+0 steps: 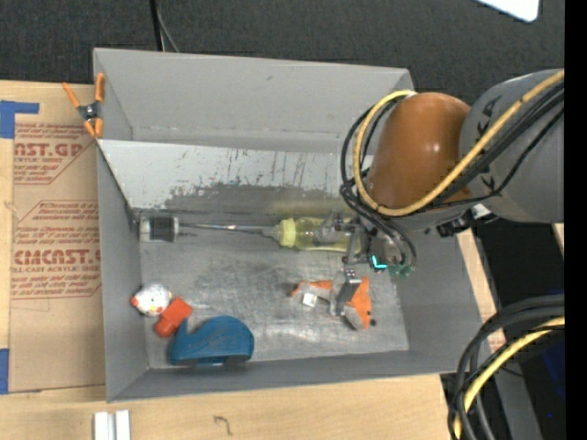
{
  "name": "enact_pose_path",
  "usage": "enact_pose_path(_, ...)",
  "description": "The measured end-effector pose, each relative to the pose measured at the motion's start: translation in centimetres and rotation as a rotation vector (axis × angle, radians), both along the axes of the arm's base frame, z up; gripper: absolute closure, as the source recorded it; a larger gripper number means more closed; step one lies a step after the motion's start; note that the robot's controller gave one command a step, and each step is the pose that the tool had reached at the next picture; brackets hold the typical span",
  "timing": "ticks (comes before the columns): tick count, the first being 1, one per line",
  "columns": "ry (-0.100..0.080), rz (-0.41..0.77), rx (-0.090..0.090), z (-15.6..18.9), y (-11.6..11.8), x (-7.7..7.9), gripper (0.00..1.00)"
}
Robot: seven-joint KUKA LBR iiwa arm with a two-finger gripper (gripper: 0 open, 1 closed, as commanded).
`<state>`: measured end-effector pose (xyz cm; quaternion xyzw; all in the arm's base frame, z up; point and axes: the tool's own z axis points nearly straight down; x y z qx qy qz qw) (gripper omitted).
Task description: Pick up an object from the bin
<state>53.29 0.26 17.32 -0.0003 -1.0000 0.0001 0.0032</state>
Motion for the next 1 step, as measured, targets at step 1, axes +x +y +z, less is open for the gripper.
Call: enact_pose_path(1,-0.007,0.0,0.0,0.37,0.0,0.18,0.0)
